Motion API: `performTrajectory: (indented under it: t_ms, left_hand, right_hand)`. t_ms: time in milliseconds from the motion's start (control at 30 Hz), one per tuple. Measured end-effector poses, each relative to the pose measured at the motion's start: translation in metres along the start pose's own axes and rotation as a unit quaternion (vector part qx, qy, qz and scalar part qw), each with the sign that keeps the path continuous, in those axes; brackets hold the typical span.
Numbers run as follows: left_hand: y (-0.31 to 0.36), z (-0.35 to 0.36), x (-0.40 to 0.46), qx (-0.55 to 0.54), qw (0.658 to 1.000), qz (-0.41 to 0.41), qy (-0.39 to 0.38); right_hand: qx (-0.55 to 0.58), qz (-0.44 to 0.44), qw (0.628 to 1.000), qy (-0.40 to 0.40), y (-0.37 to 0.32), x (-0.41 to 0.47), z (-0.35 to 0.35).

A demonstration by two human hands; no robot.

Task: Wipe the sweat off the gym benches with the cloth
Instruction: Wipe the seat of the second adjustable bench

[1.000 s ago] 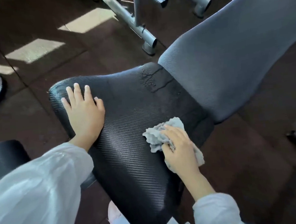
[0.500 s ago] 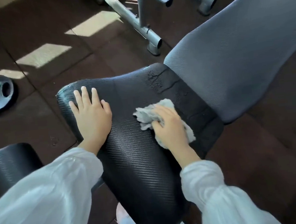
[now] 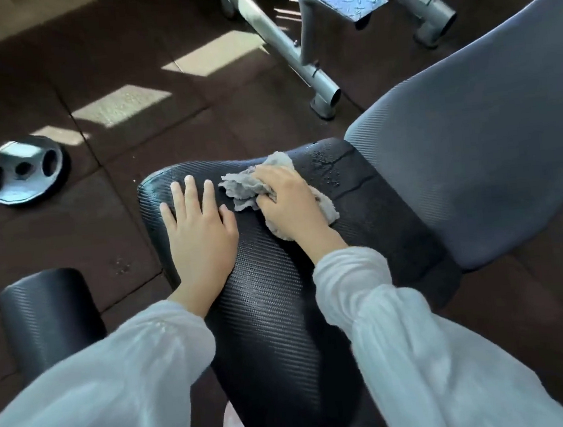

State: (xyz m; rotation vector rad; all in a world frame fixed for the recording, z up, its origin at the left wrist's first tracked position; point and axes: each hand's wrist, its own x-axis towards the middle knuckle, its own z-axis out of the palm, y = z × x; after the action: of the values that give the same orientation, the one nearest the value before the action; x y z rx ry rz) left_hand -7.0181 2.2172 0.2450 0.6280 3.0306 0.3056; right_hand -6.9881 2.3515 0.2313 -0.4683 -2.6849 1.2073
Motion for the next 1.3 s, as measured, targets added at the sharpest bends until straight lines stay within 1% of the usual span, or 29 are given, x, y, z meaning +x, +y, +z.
performTrajectory:
  t_ms: [100, 167, 233, 333, 400, 433, 500, 567, 633, 667, 700, 800, 833, 867, 933, 1033, 1133, 1167, 1200, 1233, 1300]
  left_hand:
    - [0.000, -0.001, 0.003, 0.003, 0.999, -0.022, -0.034]
    - [0.002, -0.003, 0.007, 0.001, 0.999, -0.025, -0.031]
    - [0.007, -0.003, 0.014, 0.004, 1.000, -0.003, -0.020]
    - [0.021, 0.004, 0.033, 0.019, 0.999, 0.031, -0.034]
    - [0.031, 0.011, 0.044, 0.032, 0.998, 0.016, -0.050]
    - [0.034, 0.016, 0.048, 0.044, 0.998, 0.004, -0.052]
    - [0.037, 0.022, 0.050, 0.066, 0.997, -0.008, -0.047]
    - [0.037, 0.024, 0.049, 0.077, 0.996, 0.000, -0.041]
    - [0.036, 0.025, 0.049, 0.079, 0.996, 0.003, -0.036]
    - [0.036, 0.024, 0.048, 0.078, 0.996, 0.001, -0.038]
    - [0.037, 0.024, 0.048, 0.078, 0.996, -0.001, -0.041]
    - [0.037, 0.024, 0.047, 0.082, 0.996, -0.002, -0.042]
    - [0.036, 0.025, 0.047, 0.083, 0.996, -0.002, -0.041]
    - [0.036, 0.025, 0.047, 0.085, 0.996, -0.003, -0.041]
    - [0.037, 0.025, 0.047, 0.085, 0.995, -0.003, -0.049]
    - [0.035, 0.025, 0.047, 0.083, 0.995, -0.001, -0.056]
    - [0.034, 0.026, 0.045, 0.085, 0.995, -0.002, -0.058]
    - [0.034, 0.027, 0.043, 0.086, 0.995, -0.002, -0.057]
    - [0.035, 0.027, 0.044, 0.087, 0.995, -0.001, -0.055]
    - [0.035, 0.027, 0.045, 0.088, 0.995, 0.000, -0.052]
    - [0.036, 0.027, 0.046, 0.091, 0.995, -0.002, -0.051]
  right_hand:
    - [0.013, -0.073, 0.996, -0.048, 0.004, -0.016, -0.004]
    - [0.019, -0.080, 0.996, -0.041, 0.027, -0.033, -0.016]
    - [0.014, -0.024, 1.000, -0.002, 0.052, -0.031, -0.031]
    - [-0.005, 0.076, 0.995, 0.071, 0.072, 0.003, -0.039]
    - [-0.010, 0.089, 0.992, 0.087, 0.067, 0.029, -0.035]
    - [-0.011, 0.072, 0.995, 0.075, 0.061, 0.038, -0.031]
    - [-0.008, 0.002, 0.999, 0.033, 0.049, 0.040, -0.025]
    - [0.009, -0.060, 0.998, -0.014, 0.046, 0.025, -0.026]
    - [0.022, -0.084, 0.996, -0.035, 0.061, 0.008, -0.036]
    - [0.019, -0.076, 0.997, -0.021, 0.073, 0.002, -0.043]
    - [0.009, -0.049, 0.999, 0.002, 0.084, -0.001, -0.050]
    - [-0.036, 0.069, 0.993, 0.094, 0.104, 0.015, -0.061]
    - [-0.045, 0.099, 0.988, 0.106, 0.104, 0.026, -0.061]
    - [-0.050, 0.113, 0.987, 0.103, 0.103, 0.038, -0.058]
    - [-0.049, 0.102, 0.990, 0.079, 0.092, 0.055, -0.051]
    - [-0.018, 0.011, 1.000, 0.001, 0.071, 0.041, -0.042]
    - [0.011, -0.046, 0.996, -0.070, 0.075, 0.001, -0.051]
    - [0.008, -0.049, 0.996, -0.068, 0.083, -0.012, -0.056]
    - [0.002, -0.041, 0.998, -0.046, 0.092, -0.017, -0.064]
    - [-0.002, -0.012, 1.000, -0.012, 0.101, -0.014, -0.070]
    - [-0.011, 0.093, 0.994, 0.061, 0.114, 0.005, -0.075]
